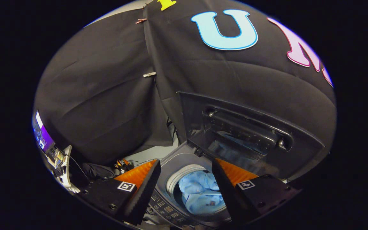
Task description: Put the clothes into the washing machine and then close the washing machine lid.
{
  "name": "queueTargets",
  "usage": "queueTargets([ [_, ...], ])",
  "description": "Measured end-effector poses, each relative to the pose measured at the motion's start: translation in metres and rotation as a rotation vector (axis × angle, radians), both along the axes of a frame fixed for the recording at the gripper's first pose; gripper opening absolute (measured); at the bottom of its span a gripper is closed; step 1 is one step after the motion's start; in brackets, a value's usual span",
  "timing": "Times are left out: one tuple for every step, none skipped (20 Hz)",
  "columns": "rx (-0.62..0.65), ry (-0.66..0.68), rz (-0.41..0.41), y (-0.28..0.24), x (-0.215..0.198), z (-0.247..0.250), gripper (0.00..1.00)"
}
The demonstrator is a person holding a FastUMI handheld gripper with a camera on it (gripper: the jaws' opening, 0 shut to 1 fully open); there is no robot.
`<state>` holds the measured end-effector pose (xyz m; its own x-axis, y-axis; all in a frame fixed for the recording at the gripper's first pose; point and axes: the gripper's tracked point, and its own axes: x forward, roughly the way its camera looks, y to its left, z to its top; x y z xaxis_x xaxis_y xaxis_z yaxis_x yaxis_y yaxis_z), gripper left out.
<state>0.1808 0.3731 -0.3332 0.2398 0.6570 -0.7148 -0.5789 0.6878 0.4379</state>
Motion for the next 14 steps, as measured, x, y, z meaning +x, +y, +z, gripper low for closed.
queueTargets([
  [0.007, -0.005, 0.002, 0.001, 0.001, 0.002, 0.99],
  [0.022, -0.012, 0.002, 0.004, 0.001, 0.006, 0.99],
  [0.043, -0.028, -0.001, 0.006, 0.004, 0.013, 0.99],
  [0.064, -0.054, -0.008, 0.008, 0.008, 0.02, 0.99],
  [0.089, -0.085, -0.017, 0.009, 0.014, 0.029, 0.99],
  [0.109, -0.12, -0.031, 0.009, 0.019, 0.035, 0.99],
  [0.122, -0.159, -0.049, 0.008, 0.027, 0.041, 0.99],
  [0.132, -0.198, -0.069, 0.006, 0.034, 0.045, 0.99],
  [0.143, -0.23, -0.091, 0.004, 0.042, 0.051, 0.99],
  [0.155, -0.257, -0.115, 0.002, 0.048, 0.055, 0.99],
  [0.167, -0.285, -0.144, 0.0, 0.056, 0.06, 0.99],
  [0.186, -0.308, -0.176, 0.0, 0.065, 0.064, 0.99],
  [0.199, -0.328, -0.21, -0.002, 0.073, 0.068, 0.99],
  [0.201, -0.349, -0.25, -0.008, 0.082, 0.071, 0.99],
])
